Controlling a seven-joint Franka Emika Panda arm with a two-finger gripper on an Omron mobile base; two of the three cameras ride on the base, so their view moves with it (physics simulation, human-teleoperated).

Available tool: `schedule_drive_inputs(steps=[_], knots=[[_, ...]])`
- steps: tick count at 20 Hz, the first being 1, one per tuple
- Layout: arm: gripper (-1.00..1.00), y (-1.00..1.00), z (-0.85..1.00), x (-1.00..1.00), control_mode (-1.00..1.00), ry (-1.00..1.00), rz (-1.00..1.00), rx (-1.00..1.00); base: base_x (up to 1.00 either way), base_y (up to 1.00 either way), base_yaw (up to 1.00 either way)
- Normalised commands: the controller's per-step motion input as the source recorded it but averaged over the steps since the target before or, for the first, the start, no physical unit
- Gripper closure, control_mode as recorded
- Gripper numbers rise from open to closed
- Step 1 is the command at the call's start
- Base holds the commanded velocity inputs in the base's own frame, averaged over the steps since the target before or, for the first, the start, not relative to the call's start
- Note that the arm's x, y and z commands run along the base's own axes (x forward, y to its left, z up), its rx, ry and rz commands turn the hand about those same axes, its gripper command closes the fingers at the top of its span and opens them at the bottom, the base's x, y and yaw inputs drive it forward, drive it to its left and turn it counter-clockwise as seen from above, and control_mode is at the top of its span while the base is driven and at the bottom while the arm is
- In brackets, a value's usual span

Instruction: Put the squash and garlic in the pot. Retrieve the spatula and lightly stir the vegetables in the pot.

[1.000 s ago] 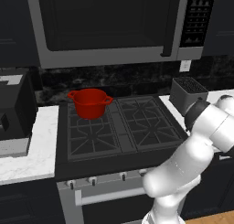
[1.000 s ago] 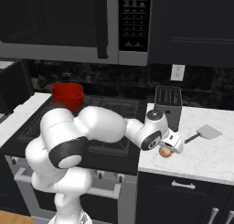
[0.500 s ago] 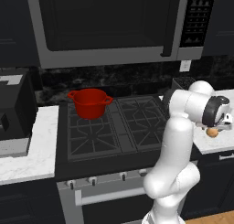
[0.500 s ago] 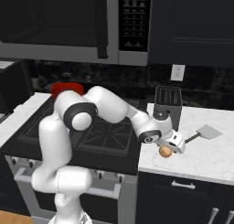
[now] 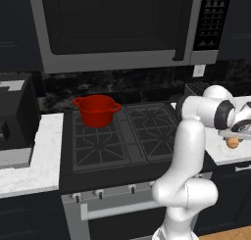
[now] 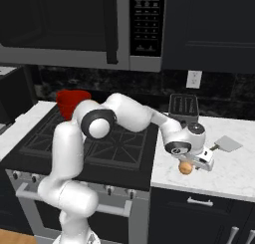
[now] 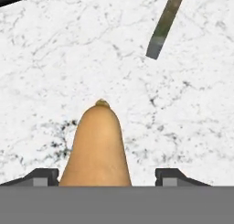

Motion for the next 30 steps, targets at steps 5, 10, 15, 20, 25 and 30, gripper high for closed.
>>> schedule_drive_inputs(steps=[5, 10, 15, 20, 25, 30], knots=[[1.0, 0.15, 0.03, -0.25, -1.0, -0.01, 0.03, 0.02, 0.0, 0.0, 0.0], [1.0, 0.48, 0.31, -0.37, -1.0, -0.11, 0.0, 0.0, 0.0, 0.0, 0.0], [1.0, 0.87, 0.62, -0.69, -1.0, -0.35, 0.0, 0.0, 0.0, 0.0, 0.0], [1.0, 1.0, 0.7, -0.37, -1.0, -0.31, 0.0, -0.04, 0.0, 0.0, 0.0], [1.0, 1.0, 0.83, 0.03, -1.0, -0.13, 0.0, -0.04, 0.0, 0.0, 0.0], [1.0, 1.0, 0.8, 0.03, -1.0, -0.1, 0.0, -0.04, 0.0, 0.0, 0.0]])
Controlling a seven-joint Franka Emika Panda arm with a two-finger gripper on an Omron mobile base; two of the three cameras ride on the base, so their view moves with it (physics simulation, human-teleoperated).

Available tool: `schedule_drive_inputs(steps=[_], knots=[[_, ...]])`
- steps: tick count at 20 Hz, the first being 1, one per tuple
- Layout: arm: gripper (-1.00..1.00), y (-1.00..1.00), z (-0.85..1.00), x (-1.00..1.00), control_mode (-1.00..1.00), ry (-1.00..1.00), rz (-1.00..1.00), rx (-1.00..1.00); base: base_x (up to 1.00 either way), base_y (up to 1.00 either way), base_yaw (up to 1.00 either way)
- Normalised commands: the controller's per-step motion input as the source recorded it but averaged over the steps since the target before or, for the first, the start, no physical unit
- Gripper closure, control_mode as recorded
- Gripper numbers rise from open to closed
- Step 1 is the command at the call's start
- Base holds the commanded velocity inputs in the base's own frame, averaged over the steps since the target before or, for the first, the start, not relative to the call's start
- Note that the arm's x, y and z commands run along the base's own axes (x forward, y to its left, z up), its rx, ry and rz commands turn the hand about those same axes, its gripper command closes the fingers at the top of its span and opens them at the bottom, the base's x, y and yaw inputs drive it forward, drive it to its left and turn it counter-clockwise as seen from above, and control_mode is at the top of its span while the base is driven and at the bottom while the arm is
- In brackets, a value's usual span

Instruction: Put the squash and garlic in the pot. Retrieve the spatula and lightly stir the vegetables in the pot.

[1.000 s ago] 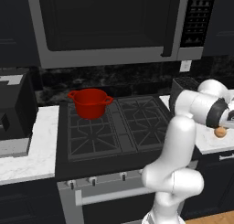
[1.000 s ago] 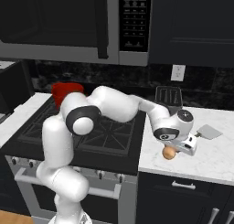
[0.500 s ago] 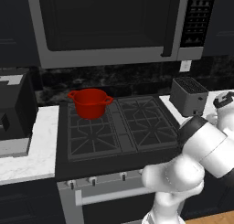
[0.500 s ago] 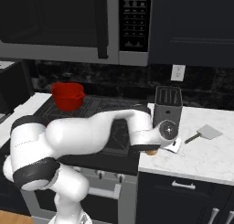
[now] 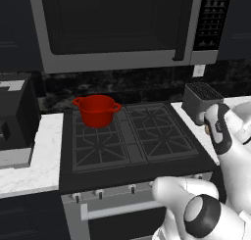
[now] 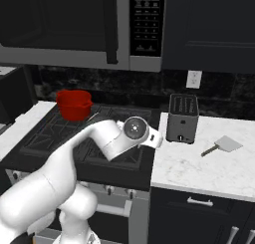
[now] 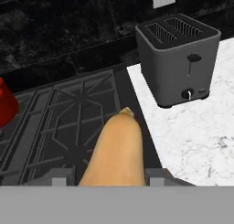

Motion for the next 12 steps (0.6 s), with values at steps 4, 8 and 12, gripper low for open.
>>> schedule_drive_inputs(steps=[4, 8, 12], knots=[[1.0, 1.0, 0.65, 0.0, -1.0, -0.12, 0.04, -0.06, 0.0, 0.0, 0.0], [1.0, 1.0, 0.57, 0.09, -1.0, -0.07, 0.04, -0.01, 0.0, 0.0, 0.0], [1.0, 1.0, 0.45, 0.4, -1.0, -0.01, 0.02, 0.0, 0.0, 0.0, 0.0]])
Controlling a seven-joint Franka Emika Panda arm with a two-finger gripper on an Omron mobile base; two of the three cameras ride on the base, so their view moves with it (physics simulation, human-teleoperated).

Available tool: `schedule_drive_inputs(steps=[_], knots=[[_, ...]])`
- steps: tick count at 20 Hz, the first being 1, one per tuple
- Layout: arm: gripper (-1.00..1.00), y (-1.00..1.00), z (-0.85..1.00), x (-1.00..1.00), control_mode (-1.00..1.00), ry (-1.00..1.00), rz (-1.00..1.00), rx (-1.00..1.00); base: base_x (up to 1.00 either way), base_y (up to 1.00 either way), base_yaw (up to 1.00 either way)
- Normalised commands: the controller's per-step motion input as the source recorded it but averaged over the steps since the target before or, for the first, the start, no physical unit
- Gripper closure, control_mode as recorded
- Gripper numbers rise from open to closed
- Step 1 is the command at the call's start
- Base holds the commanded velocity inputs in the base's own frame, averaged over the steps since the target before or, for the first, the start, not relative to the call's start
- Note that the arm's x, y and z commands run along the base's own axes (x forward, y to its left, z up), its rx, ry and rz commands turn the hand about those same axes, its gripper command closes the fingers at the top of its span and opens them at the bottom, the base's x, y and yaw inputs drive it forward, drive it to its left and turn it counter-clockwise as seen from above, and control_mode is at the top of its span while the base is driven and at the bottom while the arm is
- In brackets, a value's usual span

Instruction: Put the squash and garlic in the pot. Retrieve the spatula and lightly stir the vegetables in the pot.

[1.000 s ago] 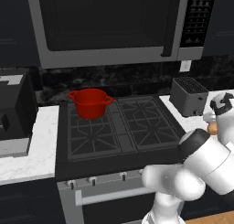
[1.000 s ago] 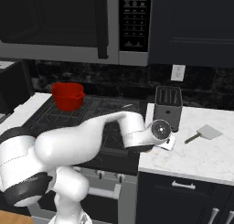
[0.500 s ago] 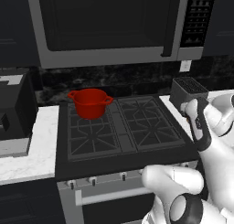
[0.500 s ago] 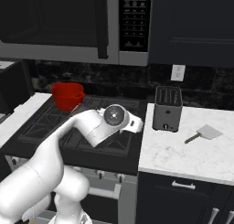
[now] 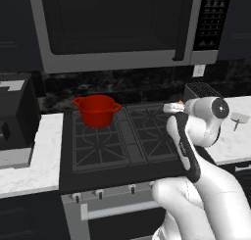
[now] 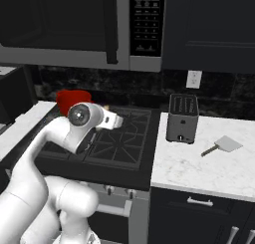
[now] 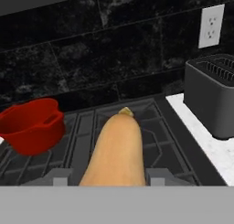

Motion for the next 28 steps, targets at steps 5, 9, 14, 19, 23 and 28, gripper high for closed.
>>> schedule_drive_inputs(steps=[5, 9, 14, 19, 23, 28], knots=[[1.0, 1.0, 0.17, 0.48, -1.0, 0.0, 0.01, 0.0, 0.0, 0.0, 0.0], [1.0, 0.95, 0.04, 0.47, -1.0, 0.0, 0.01, 0.0, 0.0, 0.0, 0.0], [1.0, 0.66, 0.0, 0.49, -1.0, 0.0, 0.03, 0.06, 0.0, 0.0, 0.0], [1.0, 0.62, 0.0, 0.57, -1.0, 0.0, 0.02, 0.06, 0.0, 0.0, 0.0], [1.0, 0.66, 0.0, 0.58, -1.0, 0.0, 0.01, 0.03, 0.0, 0.0, 0.0], [1.0, 0.55, 0.0, 0.74, -1.0, 0.0, 0.0, 0.01, 0.0, 0.0, 0.0]])
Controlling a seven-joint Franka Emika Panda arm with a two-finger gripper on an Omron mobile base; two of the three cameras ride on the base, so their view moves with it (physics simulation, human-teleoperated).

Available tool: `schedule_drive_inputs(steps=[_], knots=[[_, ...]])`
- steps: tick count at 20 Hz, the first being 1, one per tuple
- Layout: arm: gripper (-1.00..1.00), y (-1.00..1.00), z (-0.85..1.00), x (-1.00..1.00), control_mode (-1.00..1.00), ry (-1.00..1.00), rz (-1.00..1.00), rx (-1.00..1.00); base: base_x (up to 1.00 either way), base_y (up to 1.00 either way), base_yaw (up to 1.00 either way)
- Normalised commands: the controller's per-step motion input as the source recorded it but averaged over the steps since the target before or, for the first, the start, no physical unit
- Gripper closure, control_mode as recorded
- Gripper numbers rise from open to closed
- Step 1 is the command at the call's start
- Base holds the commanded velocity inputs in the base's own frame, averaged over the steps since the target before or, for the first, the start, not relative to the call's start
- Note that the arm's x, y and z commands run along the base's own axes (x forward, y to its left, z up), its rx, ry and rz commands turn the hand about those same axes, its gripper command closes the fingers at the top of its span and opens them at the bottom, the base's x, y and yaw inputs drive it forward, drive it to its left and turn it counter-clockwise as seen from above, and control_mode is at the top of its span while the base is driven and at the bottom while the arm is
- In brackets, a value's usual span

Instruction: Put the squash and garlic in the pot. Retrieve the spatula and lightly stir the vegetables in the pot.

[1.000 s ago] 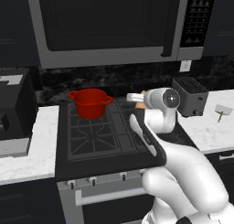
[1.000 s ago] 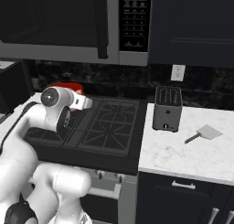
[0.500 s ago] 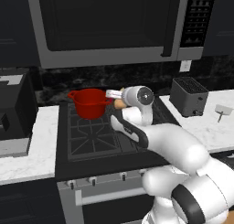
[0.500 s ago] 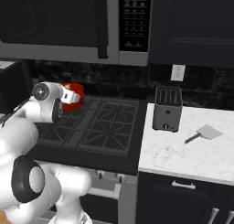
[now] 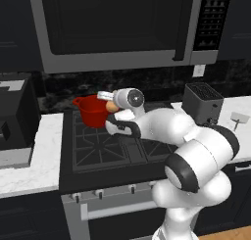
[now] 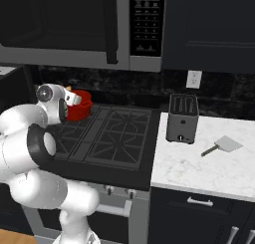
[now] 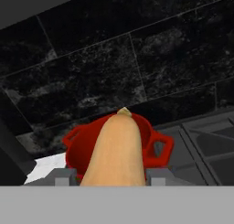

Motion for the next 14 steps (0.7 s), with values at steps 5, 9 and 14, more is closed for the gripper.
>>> schedule_drive_inputs(steps=[5, 9, 14], knots=[[1.0, 0.43, -0.03, 0.79, -1.0, 0.02, 0.0, 0.0, 0.0, 0.0, 0.0], [1.0, 0.38, -0.24, 0.63, -1.0, 0.02, 0.0, 0.0, 0.0, 0.0, 0.0], [1.0, 0.25, -0.4, 0.51, -1.0, 0.03, 0.0, 0.0, 0.0, 0.0, 0.0]])
